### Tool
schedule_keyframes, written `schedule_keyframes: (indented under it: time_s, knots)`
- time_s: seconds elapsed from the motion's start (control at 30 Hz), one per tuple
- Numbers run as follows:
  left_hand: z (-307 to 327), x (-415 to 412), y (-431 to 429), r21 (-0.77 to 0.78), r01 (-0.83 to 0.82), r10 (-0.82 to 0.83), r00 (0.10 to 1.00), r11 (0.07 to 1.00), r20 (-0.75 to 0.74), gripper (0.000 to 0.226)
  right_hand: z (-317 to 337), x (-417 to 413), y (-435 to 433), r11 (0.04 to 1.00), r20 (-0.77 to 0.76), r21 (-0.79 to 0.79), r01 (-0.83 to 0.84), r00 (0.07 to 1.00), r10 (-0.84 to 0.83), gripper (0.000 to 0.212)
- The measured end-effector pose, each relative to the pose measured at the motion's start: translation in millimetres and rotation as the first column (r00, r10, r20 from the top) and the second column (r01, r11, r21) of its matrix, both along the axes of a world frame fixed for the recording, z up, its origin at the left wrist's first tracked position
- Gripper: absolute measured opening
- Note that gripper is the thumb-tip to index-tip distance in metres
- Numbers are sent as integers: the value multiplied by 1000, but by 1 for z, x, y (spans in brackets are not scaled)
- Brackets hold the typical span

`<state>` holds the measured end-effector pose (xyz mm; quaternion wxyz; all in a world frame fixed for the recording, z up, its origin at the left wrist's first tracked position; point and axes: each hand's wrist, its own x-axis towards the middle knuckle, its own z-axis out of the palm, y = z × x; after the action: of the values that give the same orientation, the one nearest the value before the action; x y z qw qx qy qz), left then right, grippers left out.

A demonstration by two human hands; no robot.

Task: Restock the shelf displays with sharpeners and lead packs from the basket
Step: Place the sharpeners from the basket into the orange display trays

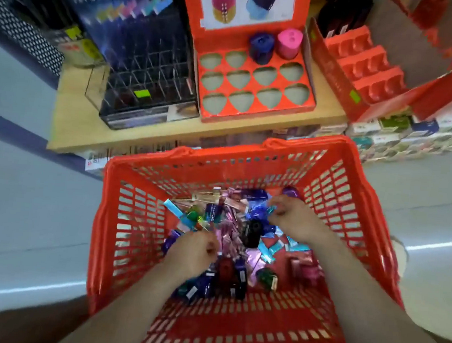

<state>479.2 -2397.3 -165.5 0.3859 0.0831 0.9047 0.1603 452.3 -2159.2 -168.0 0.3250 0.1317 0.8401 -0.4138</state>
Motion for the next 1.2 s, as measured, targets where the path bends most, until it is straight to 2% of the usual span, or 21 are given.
schedule_keyframes:
  time_s: [0.07, 0.13, 0.2, 0.3, 0.37, 0.43, 0.53, 0.63, 0.73, 0.83, 0.9, 0.93, 1.0, 1.1, 1.13, 1.2]
  knots:
    - [-16, 17, -6, -51, 106, -99, 989, 993, 113, 23, -28, 22, -20, 998, 84, 40, -51, 995, 48, 55]
    - [-25, 28, -8, -94, 174, -159, 975, 980, 153, 47, -41, 40, -39, 994, 126, 61, -95, 988, 87, 72]
    - [-34, 37, -10, -149, 206, -188, 974, 967, 123, 63, -51, 53, -56, 995, 162, 31, -93, 983, 87, 85]
    - [-38, 48, -12, -235, 178, -167, 984, 956, 68, 72, -57, 75, -73, 995, 186, -9, -97, 978, 97, 115]
    - [-40, 51, -16, -252, 110, -102, 994, 961, 45, 80, -55, 82, -83, 974, 241, 36, -224, 948, 209, 121]
    - [-42, 52, -21, -199, 38, -38, 999, 979, 2, 82, -53, 86, -88, 937, 233, 53, -346, 916, 325, 122]
    - [-39, 53, -27, -29, -129, 126, 989, 991, -71, 73, -50, 89, -91, 938, 193, 3, -348, 920, 340, 120]
    - [-33, 52, -36, 79, -296, 296, 955, 952, 18, 54, -49, 94, -94, 898, 165, 22, -440, 887, 431, 115]
    - [-29, 50, -44, -3, -210, 210, 977, 978, 29, 54, -42, 92, -94, 797, 84, 130, -590, 807, 584, 104]
    - [-25, 48, -39, -168, -10, 16, 999, 986, 33, 58, -36, 87, -93, 736, 53, 232, -636, 764, 643, 80]
    - [-26, 50, -35, -254, 94, -80, 995, 963, 64, 56, -36, 91, -96, 696, 53, 258, -670, 729, 682, 73]
    - [-27, 51, -36, -292, 109, -89, 993, 950, 81, 56, -37, 94, -98, 696, 71, 240, -677, 727, 683, 74]
    - [-29, 52, -41, -352, 90, -57, 993, 932, 103, 54, -42, 98, -99, 766, 123, 150, -626, 780, 613, 74]
    - [-31, 50, -49, -314, 40, -18, 997, 948, 72, 39, -50, 97, -105, 834, 151, 87, -545, 835, 530, 73]
    - [-30, 48, -51, -279, -15, 35, 997, 960, 68, 40, -53, 97, -107, 834, 150, 106, -541, 838, 524, 74]
    - [-23, 40, -54, -162, -276, 299, 944, 947, 138, 49, -56, 96, -109, 845, 144, 129, -518, 853, 501, 68]
